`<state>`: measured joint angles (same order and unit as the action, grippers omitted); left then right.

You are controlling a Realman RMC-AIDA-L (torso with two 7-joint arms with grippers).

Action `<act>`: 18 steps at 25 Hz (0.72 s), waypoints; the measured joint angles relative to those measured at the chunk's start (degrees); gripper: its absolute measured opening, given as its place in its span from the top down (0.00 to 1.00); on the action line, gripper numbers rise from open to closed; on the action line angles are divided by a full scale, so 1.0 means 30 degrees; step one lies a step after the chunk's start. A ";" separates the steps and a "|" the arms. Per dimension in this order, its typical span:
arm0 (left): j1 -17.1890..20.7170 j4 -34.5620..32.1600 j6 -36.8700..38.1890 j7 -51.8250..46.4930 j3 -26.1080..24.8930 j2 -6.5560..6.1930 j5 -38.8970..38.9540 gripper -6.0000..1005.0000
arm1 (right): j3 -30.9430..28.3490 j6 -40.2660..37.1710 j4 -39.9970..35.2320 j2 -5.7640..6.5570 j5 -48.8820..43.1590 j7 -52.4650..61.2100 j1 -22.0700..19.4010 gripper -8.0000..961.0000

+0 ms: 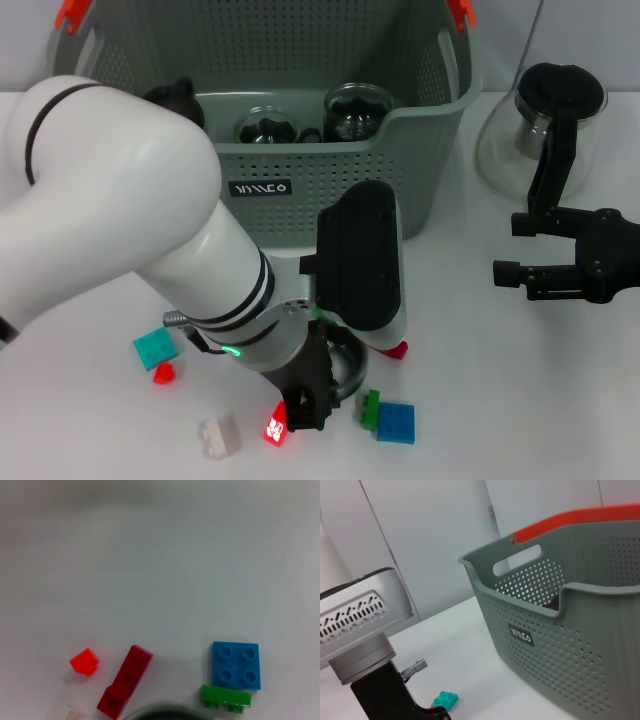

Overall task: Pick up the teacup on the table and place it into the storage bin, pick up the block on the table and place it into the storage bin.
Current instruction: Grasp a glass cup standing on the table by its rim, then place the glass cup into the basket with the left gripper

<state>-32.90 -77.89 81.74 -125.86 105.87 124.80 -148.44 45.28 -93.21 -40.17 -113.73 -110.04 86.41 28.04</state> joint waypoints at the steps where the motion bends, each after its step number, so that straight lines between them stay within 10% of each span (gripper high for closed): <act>1: -0.0003 0.0006 -0.0009 0.0000 0.0022 0.0001 -0.0004 0.80 | -0.0006 0.0007 0.0000 0.0001 0.0000 -0.0003 0.0000 0.04; 11: 0.0125 -0.2030 0.1170 -0.0549 -0.1183 0.0000 0.1653 0.95 | -0.0020 0.0057 0.0001 0.0067 0.0000 0.0001 -0.0023 0.04; 18: -0.1144 -0.5732 0.6970 -0.2026 -0.8382 -0.0159 0.7873 0.95 | -0.0442 -0.0067 0.0000 0.0272 0.0000 0.0160 -0.0031 0.04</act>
<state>-36.33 -95.09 102.65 -131.94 80.73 124.32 -124.82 43.96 -93.41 -40.17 -112.91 -110.04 86.89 27.95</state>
